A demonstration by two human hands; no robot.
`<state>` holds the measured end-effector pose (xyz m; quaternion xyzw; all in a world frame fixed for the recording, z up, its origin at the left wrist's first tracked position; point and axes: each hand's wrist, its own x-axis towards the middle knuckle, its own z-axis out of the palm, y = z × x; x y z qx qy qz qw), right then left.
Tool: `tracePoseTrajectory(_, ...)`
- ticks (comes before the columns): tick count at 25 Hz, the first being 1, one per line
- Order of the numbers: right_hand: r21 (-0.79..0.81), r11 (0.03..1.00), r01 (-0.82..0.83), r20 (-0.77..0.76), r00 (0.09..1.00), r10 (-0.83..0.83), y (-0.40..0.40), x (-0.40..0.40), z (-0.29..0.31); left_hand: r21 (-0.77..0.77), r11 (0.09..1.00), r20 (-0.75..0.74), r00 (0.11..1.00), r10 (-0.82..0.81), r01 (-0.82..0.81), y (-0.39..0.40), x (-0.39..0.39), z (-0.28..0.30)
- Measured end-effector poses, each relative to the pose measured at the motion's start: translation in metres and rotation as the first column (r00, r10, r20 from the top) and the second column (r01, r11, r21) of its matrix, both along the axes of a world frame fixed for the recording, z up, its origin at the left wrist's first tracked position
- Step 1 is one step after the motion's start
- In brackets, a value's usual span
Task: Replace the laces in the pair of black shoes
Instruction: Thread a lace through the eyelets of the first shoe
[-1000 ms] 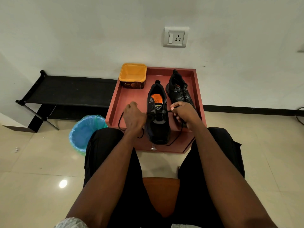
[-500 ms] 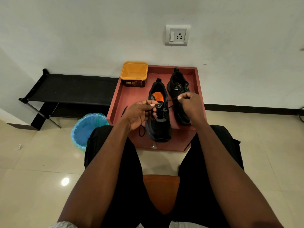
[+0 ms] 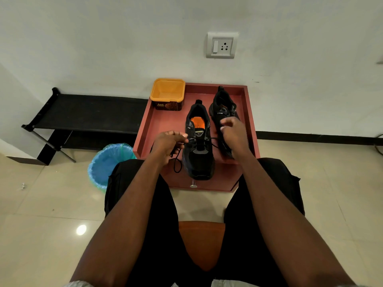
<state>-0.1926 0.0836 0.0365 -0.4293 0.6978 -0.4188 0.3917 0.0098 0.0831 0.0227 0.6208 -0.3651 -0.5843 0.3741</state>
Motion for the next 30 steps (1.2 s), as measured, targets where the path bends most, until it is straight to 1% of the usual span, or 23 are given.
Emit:
tracePoseTrajectory(1,-0.016,0.985,-0.174,0.024,0.984,0.174,0.001,0.006,0.000,-0.010,0.999,-0.012,0.999,-0.050,0.050,0.001,-0.003,0.001)
tracePoseTrajectory(3,0.011,0.899,-0.437,0.048,0.899,0.436,0.001,0.018,-0.006,-0.024,0.991,-0.052,0.990,-0.130,0.129,0.003,-0.008,0.001)
tracePoseTrajectory(4,0.029,0.864,-0.502,0.025,0.865,0.501,0.001,0.022,-0.011,-0.026,0.988,-0.067,0.986,-0.155,0.154,0.004,-0.010,0.002)
tracePoseTrajectory(5,0.034,0.857,-0.514,-0.010,0.857,0.515,0.000,0.023,-0.016,-0.027,0.986,-0.070,0.984,-0.165,0.163,0.004,-0.010,0.002)
tracePoseTrajectory(7,0.028,0.906,-0.423,-0.061,0.904,0.424,-0.002,0.020,-0.018,-0.019,0.991,-0.054,0.989,-0.134,0.134,0.001,-0.008,0.001)
tracePoseTrajectory(9,0.022,0.962,-0.273,-0.109,0.955,0.274,-0.003,0.013,-0.018,-0.001,0.997,-0.031,0.997,-0.074,0.074,-0.003,-0.003,-0.001)
tracePoseTrajectory(11,0.036,0.991,-0.132,-0.185,0.973,0.137,-0.005,0.005,-0.017,0.017,1.000,-0.019,1.000,-0.020,0.020,-0.005,0.001,0.000)
tracePoseTrajectory(13,0.054,0.998,-0.044,-0.267,0.962,0.057,-0.007,-0.001,-0.018,0.026,1.000,-0.038,0.999,0.009,-0.008,-0.005,0.000,0.001)
tracePoseTrajectory(16,0.064,0.998,0.027,-0.384,0.923,0.000,-0.008,-0.002,-0.019,0.031,1.000,-0.071,0.997,0.006,-0.004,-0.005,-0.003,0.002)
tracePoseTrajectory(19,0.061,0.995,0.076,-0.433,0.901,-0.042,-0.007,-0.001,-0.019,0.029,0.999,-0.106,0.994,0.033,-0.030,-0.005,-0.005,0.000)
tracePoseTrajectory(21,0.048,0.995,0.087,-0.433,0.899,-0.057,-0.007,-0.002,-0.019,0.007,0.999,-0.079,0.996,0.032,-0.032,-0.003,-0.004,-0.001)
tracePoseTrajectory(24,0.075,0.995,0.059,-0.418,0.908,-0.022,-0.007,-0.002,-0.022,-0.040,0.999,-0.008,1.000,-0.019,0.019,-0.002,-0.004,-0.004)
tracePoseTrajectory(25,0.077,0.996,0.039,-0.444,0.896,-0.001,-0.007,-0.001,-0.023,-0.050,0.998,0.003,1.000,-0.026,0.026,-0.002,-0.005,-0.005)
tracePoseTrajectory(26,0.044,0.999,0.013,-0.478,0.879,0.009,-0.008,0.000,-0.025,-0.057,0.998,0.014,0.999,-0.032,0.033,-0.002,-0.007,-0.005)
tracePoseTrajectory(28,-0.082,0.992,-0.096,-0.480,0.876,0.045,-0.010,0.004,-0.028,-0.075,0.996,0.038,0.998,-0.050,0.053,-0.002,-0.010,-0.005)
tracePoseTrajectory(29,-0.126,0.977,-0.172,-0.435,0.895,0.102,-0.010,0.008,-0.028,-0.090,0.994,0.046,0.997,-0.061,0.065,-0.002,-0.012,-0.004)
tracePoseTrajectory(30,-0.129,0.960,-0.250,-0.383,0.905,0.185,-0.009,0.013,-0.026,-0.104,0.992,0.054,0.996,-0.070,0.076,-0.001,-0.014,-0.003)
